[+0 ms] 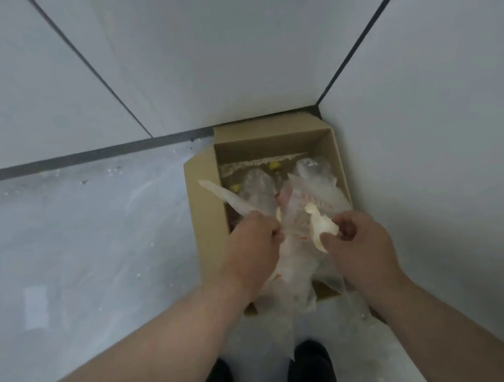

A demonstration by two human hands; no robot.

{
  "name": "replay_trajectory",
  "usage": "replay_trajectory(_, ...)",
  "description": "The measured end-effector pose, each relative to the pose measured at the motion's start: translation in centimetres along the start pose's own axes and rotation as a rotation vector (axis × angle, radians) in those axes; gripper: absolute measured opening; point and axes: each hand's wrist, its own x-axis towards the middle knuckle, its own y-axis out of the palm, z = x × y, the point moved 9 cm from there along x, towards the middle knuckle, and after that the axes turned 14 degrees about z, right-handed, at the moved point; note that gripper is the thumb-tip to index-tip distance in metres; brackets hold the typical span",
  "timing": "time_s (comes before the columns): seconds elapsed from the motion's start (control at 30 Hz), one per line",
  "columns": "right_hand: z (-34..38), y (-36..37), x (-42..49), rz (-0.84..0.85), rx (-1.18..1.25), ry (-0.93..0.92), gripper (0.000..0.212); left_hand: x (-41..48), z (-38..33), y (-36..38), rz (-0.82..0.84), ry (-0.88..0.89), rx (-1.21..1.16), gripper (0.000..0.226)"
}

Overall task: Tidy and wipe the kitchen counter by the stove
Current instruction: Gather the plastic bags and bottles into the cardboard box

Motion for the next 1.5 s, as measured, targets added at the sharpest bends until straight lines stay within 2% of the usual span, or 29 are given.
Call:
replay_trajectory(0.13, -1.5, 1.6, 2.1, 0.025, -0.032, -0.021, 0.022, 1.5, 1.0, 0.6, -0.056, 0.045, 0.0, 0.017)
replay_trajectory(0.27, -2.0, 3.4, 3.8, 0.064, -0.067, -0.04, 0.023, 2.4, 2.5, 1.8, 0.011, 0.009, 0.001, 0.012)
replay_trajectory(0.4, -2.6, 4.5, 5.9, 0.079, -0.084, -0.02, 0.025, 2.8, 3.3, 2.4, 0.04, -0.012, -0.018, 0.049)
replay_trajectory(0.63, -2.4, 5.8, 7.4, 0.135, -0.147, -0.025, 0.042, 3.0, 3.5, 3.0, 0.065, 0.016, 0.1, 0.062)
replay_trajectory(0.73, -2.2, 5.1, 6.2, 0.157, -0.125, -0.032, 0.042, 2.0, 3.0, 2.2, 0.015, 0.028, 0.156, 0.061)
replay_trajectory(0.93, -0.1, 3.2, 2.7, 0.116, -0.257, -0.124, 0.032, -0.7, 0.0, -1.5, -0.046, 0.063, 0.15, 0.066)
replay_trajectory(1.1, 3.1, 1.1, -0.5, 0.129, -0.162, -0.109, 0.038, -4.3, -3.3, -5.4, -0.002, 0.072, 0.121, 0.06)
replay_trajectory(1.33, 10.9, -3.7, -7.6, 0.164, -0.165, -0.18, 0.036, -13.0, -7.9, -12.0, 0.068, -0.017, 0.019, 0.049)
replay_trajectory(1.5, 16.9, -9.5, -13.3, 0.084, -0.151, -0.226, 0.033, -20.4, -12.1, -18.9, -0.008, -0.015, -0.018, 0.043)
